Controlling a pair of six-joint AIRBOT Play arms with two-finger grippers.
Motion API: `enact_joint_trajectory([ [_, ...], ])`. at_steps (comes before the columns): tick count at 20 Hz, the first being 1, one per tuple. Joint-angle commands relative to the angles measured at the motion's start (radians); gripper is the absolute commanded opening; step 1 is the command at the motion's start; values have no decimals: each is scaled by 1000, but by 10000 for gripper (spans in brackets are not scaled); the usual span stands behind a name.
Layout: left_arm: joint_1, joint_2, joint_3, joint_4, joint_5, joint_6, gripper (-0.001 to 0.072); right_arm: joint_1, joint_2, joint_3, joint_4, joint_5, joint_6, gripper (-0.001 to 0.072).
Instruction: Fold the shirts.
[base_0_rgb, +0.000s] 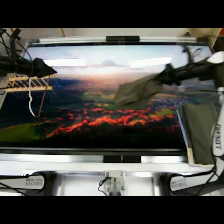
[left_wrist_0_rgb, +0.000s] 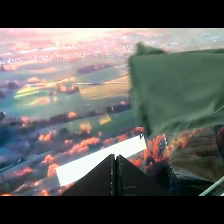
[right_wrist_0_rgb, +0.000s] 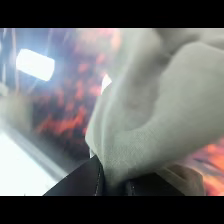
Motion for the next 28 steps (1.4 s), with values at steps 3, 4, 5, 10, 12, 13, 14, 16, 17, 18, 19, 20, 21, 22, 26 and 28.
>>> enact_joint_trajectory([
  [3,-11,0,0,-1,0,-1,46,-312,208,56,-186,107,120,62],
  [4,-16,0,0,-1,-3,0,45,-365,239,56,-232,115,127,62],
  [5,-25,0,0,0,-11,1,45,-412,262,55,-276,124,132,62],
  [10,-60,0,0,0,-35,4,46,-589,301,55,-410,302,196,62],
  [12,-67,0,0,0,-34,4,46,-623,301,55,-413,383,204,62],
  [13,-67,0,0,0,-33,4,45,-630,306,55,-425,383,223,62],
  [14,-67,0,0,0,-33,4,45,-630,318,55,-462,383,244,61],
  [16,-67,0,0,0,-33,5,45,-630,336,51,-587,384,264,62],
  [17,-67,0,0,0,-33,12,45,-630,348,31,-624,384,264,62],
  [18,-67,0,0,0,-33,11,45,-630,365,-10,-658,385,260,62],
  [19,-67,0,0,0,-33,12,45,-630,389,-61,-678,385,237,62],
  [20,-67,0,0,0,-33,12,46,-630,420,-127,-718,385,214,62],
  [21,-67,0,0,0,-33,19,45,-630,452,-201,-777,385,200,62],
  [22,-67,-2,0,0,-33,19,46,-631,483,-272,-822,385,196,62],
  [26,-67,-3,0,0,-33,19,45,-645,537,-512,-938,386,187,62],
  [28,-67,-3,0,0,-34,19,45,-645,537,-583,-988,349,188,63],
])
